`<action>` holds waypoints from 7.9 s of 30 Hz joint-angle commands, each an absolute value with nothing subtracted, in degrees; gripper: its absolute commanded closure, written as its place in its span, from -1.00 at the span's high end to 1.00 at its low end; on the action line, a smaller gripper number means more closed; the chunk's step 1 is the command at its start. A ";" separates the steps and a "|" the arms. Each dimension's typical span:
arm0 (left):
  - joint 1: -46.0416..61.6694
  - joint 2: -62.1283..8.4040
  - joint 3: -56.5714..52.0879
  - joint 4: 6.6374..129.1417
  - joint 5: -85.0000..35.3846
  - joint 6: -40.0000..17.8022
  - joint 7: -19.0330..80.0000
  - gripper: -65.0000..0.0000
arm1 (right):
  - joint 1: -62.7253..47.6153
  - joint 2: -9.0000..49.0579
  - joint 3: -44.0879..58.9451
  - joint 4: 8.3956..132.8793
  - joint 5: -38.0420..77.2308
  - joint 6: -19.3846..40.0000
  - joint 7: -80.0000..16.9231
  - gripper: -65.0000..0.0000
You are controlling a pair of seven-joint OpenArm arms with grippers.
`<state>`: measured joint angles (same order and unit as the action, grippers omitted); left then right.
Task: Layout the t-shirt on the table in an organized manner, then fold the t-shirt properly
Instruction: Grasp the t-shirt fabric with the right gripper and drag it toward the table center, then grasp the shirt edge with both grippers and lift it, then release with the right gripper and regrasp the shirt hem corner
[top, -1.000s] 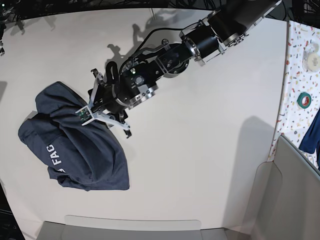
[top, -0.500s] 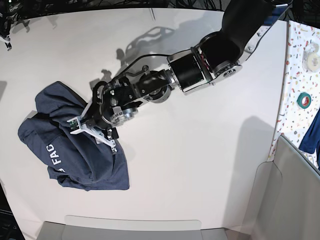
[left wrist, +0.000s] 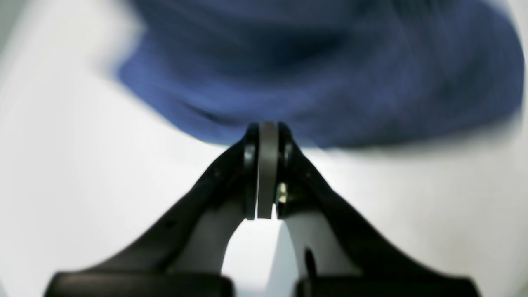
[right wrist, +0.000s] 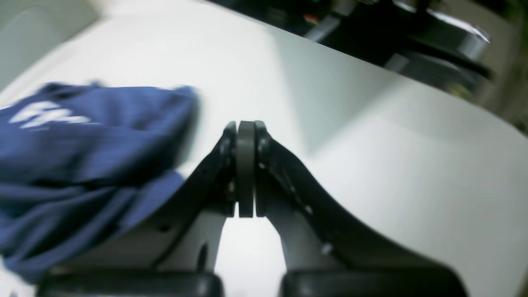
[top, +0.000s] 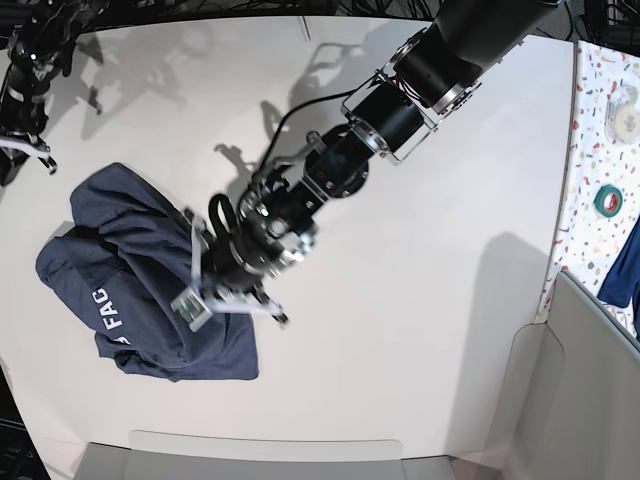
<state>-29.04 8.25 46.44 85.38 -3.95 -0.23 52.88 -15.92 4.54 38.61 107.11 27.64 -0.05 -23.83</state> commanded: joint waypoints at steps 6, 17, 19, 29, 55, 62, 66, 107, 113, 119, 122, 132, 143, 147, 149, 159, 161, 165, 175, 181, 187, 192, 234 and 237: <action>-22.99 7.16 42.51 91.56 -4.26 -0.40 55.08 -1.00 | -11.30 6.99 32.04 105.10 22.81 -0.13 -22.29 -1.00; -12.26 2.42 39.08 102.37 -4.26 -0.31 55.16 -1.00 | -6.90 6.73 24.84 93.49 13.93 0.22 -22.29 -1.00; -11.30 2.42 38.37 103.87 -4.44 -0.31 55.78 -1.00 | -6.02 6.73 24.84 89.71 13.85 0.22 -22.29 -1.00; -6.11 -1.36 38.37 111.69 -4.44 -0.31 55.87 -1.00 | -6.90 7.08 15.69 85.49 13.58 0.22 -22.37 -1.00; 1.98 -8.31 21.58 118.90 -4.53 -0.48 55.25 -1.00 | -8.75 13.76 -18.86 102.64 13.58 -0.04 -22.37 -0.98; 2.24 -8.22 20.97 118.90 -4.53 -0.48 55.25 -1.00 | -9.98 21.05 -16.57 114.77 13.58 -0.22 -22.37 -0.27; 3.47 -8.22 20.97 118.90 -4.53 -0.48 55.16 -1.00 | -11.74 22.11 -9.01 114.59 13.58 -0.22 -22.37 -0.12; 5.49 -6.55 34.86 118.81 -4.18 -0.31 54.99 -0.59 | 0.48 12.79 -20.53 84.18 11.12 7.96 -28.09 -1.00; 7.52 -6.55 30.29 118.81 -4.18 -0.31 54.99 -0.59 | 1.27 12.79 -26.42 92.44 11.12 7.96 -28.35 -1.00; 8.57 -6.55 27.12 118.81 -4.26 -0.31 54.99 -0.59 | 1.27 13.49 -31.87 99.21 11.12 7.96 -28.35 -1.00; 8.57 -6.55 26.15 118.81 -4.26 -0.31 54.99 -0.59 | 1.27 15.16 -35.12 101.76 11.12 7.96 -28.44 -1.00; 10.07 -6.37 20.00 118.81 -4.35 -0.31 54.90 -0.58 | 3.03 20.00 -44.00 103.69 11.12 7.52 -28.44 -0.90; 10.07 -6.37 18.86 118.81 -4.44 -0.31 54.90 -0.58 | 3.30 29.67 -43.91 115.74 11.12 7.52 -28.44 0.18; 10.07 -6.37 18.86 118.81 -4.44 -0.31 54.90 -0.58 | 2.42 31.25 -40.31 117.32 11.38 7.43 -28.44 0.20; 10.07 -6.37 18.86 118.81 -4.44 -0.31 54.90 -0.58 | -0.22 31.08 -35.38 116.97 11.38 7.43 -28.44 0.20; 10.07 -6.46 18.86 118.64 -4.44 -0.40 54.90 -0.58 | -11.30 13.85 9.10 112.48 27.56 7.60 -30.55 0.21; 10.07 -6.46 18.95 118.64 -4.44 -0.40 54.90 -0.58 | -9.71 10.77 17.89 108.97 34.86 7.69 -36.97 0.21; 10.07 -6.46 19.21 118.64 -4.44 -0.40 54.90 -0.58 | -3.65 7.78 31.16 99.74 45.49 7.87 -49.63 0.21; 10.15 -6.46 19.38 118.64 -4.44 -0.48 54.90 -0.58 | 5.49 5.58 33.19 92.62 48.31 7.87 -52.88 0.21; 10.15 -6.46 19.21 118.64 -4.44 -0.48 54.90 -0.58 | 9.80 4.18 30.37 82.33 48.31 7.87 -52.70 0.21; 10.24 -6.46 19.21 118.64 -4.44 -0.48 54.99 -0.58 | 13.32 3.03 30.29 73.71 48.04 7.96 -52.70 0.21; 10.24 -6.46 19.12 118.64 -4.44 -0.48 54.99 -0.58 | 16.13 3.12 30.29 68.09 48.04 8.04 -52.53 0.21; 10.07 -13.58 30.29 118.81 -4.09 -0.31 55.16 -0.39 | 19.30 4.44 19.38 56.57 48.04 7.87 -52.88 -1.00; 9.80 -15.60 36.18 119.16 -3.03 -0.22 54.90 -0.39 | 19.30 4.62 19.38 56.57 48.04 7.87 -52.88 -1.00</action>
